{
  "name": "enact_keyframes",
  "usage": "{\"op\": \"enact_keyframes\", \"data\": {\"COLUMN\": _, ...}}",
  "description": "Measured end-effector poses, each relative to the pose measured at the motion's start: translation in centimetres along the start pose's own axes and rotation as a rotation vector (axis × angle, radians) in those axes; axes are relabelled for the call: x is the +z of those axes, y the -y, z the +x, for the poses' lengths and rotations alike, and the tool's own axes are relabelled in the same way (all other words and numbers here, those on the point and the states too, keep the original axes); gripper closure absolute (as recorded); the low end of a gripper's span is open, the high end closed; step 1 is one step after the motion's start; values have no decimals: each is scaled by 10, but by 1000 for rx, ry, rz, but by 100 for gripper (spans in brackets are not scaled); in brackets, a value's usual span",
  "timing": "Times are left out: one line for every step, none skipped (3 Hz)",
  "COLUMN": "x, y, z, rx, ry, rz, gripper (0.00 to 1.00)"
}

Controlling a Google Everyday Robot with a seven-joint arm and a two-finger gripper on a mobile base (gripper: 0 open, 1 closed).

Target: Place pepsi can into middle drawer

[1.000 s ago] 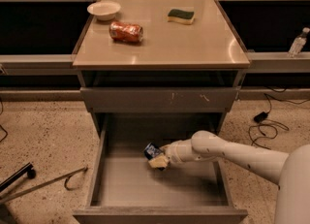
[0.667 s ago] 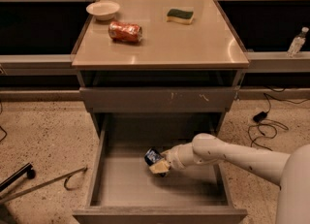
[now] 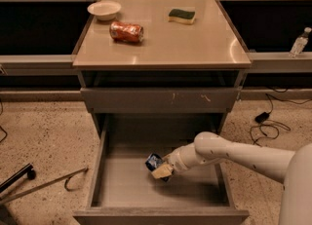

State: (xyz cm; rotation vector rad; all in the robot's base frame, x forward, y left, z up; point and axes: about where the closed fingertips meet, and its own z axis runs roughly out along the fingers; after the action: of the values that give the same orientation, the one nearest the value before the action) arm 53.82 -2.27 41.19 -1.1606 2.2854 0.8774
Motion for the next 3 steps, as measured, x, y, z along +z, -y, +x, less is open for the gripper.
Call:
{"op": "enact_keyframes", "data": {"x": 0, "y": 0, "z": 0, "rx": 0, "ry": 0, "rz": 0, "gripper": 57}}
{"op": "enact_keyframes", "data": {"x": 0, "y": 0, "z": 0, "rx": 0, "ry": 0, "rz": 0, "gripper": 34}}
{"op": "enact_keyframes", "data": {"x": 0, "y": 0, "z": 0, "rx": 0, "ry": 0, "rz": 0, "gripper": 11}}
